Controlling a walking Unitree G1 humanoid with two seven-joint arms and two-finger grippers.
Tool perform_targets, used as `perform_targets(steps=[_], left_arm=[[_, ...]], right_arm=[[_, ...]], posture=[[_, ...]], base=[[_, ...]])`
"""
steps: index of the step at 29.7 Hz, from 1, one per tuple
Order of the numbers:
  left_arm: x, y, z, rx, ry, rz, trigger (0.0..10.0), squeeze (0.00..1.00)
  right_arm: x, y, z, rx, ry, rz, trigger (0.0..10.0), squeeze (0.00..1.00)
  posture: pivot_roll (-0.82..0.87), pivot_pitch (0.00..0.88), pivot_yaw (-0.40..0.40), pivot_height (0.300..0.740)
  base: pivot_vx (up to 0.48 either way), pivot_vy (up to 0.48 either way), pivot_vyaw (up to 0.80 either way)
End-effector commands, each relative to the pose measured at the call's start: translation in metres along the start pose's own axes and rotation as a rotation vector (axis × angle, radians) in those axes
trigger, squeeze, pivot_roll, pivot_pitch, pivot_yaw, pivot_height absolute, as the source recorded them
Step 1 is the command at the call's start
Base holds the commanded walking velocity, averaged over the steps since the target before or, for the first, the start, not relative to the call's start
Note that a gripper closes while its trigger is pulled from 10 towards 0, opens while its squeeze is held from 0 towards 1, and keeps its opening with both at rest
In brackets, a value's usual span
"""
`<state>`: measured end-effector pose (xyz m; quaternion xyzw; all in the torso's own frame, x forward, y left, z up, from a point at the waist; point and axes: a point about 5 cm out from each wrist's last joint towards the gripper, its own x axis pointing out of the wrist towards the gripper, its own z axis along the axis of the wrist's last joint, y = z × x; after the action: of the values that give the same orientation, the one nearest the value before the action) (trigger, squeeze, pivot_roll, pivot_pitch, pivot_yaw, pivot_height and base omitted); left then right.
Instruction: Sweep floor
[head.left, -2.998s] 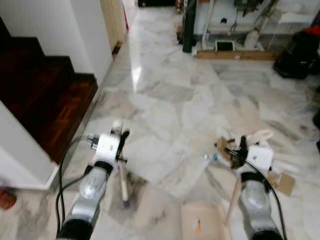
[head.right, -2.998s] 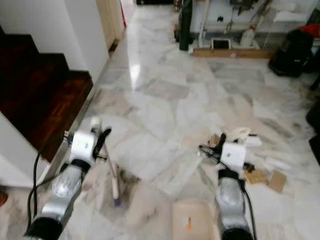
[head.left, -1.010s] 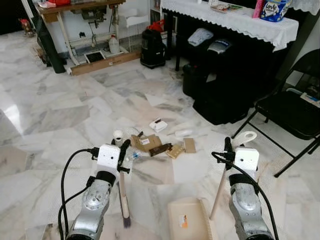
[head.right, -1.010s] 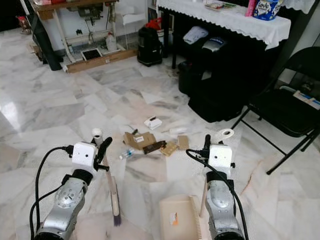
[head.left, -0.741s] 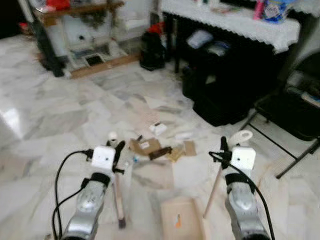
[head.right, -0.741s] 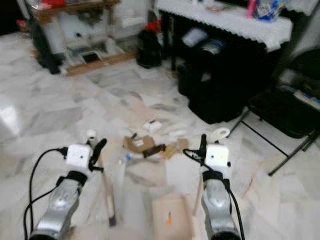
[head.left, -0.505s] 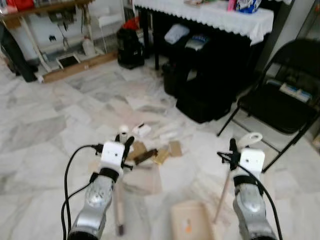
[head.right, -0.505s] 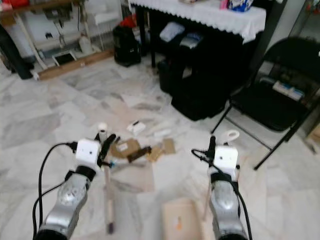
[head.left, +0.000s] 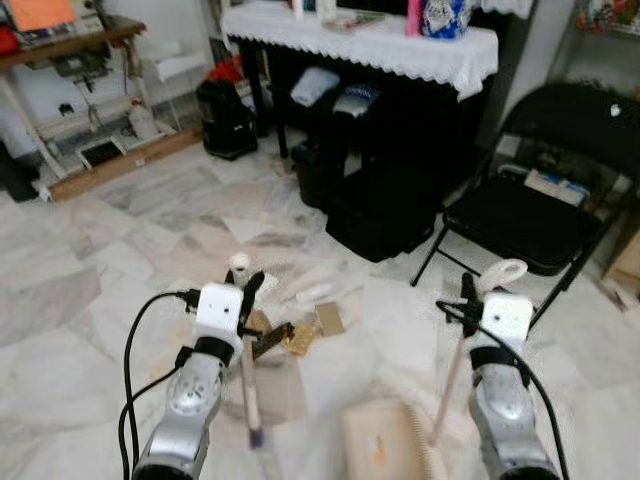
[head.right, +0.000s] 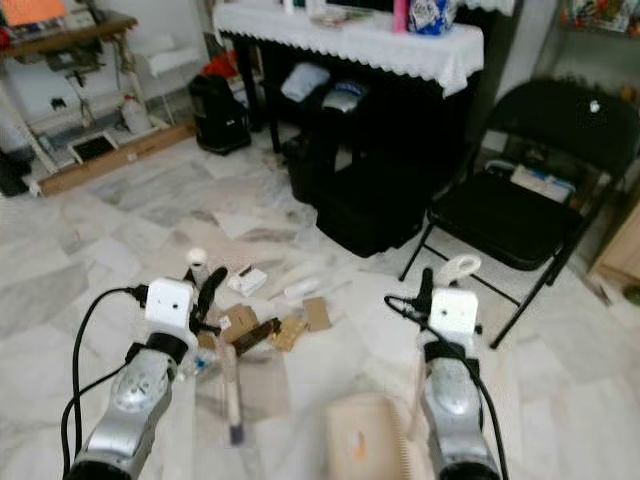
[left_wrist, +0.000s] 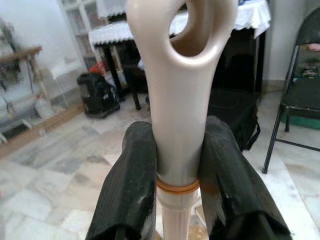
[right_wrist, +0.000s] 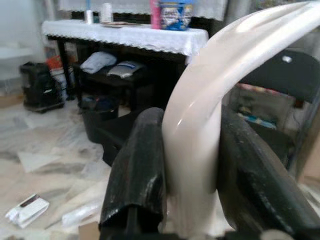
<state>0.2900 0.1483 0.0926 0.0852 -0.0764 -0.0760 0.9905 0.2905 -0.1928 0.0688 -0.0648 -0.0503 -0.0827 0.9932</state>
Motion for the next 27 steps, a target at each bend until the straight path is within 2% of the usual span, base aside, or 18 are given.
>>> perform_targets(steps=[1,18,27], left_arm=[[0.003,0.006,0.007,0.030,-0.032,0.010,10.0,0.00],[0.005,0.011,0.018,0.034,-0.079,0.042,10.0,0.00],[0.003,0.010,0.017,0.032,-0.073,0.046,10.0,0.00]], right_arm=[[0.005,0.009,0.009,0.031,-0.040,0.014,10.0,0.00],[0.005,0.013,0.010,0.038,-0.047,0.025,10.0,0.00],[0.005,0.012,0.010,0.024,-0.051,0.024,10.0,0.00]], posture=[[0.05,0.000,0.026,0.740],[0.06,0.000,0.023,0.740],[0.06,0.000,0.021,0.740]], base=[[0.334,0.000,0.00],[0.333,0.000,0.00],[0.334,0.000,0.00]])
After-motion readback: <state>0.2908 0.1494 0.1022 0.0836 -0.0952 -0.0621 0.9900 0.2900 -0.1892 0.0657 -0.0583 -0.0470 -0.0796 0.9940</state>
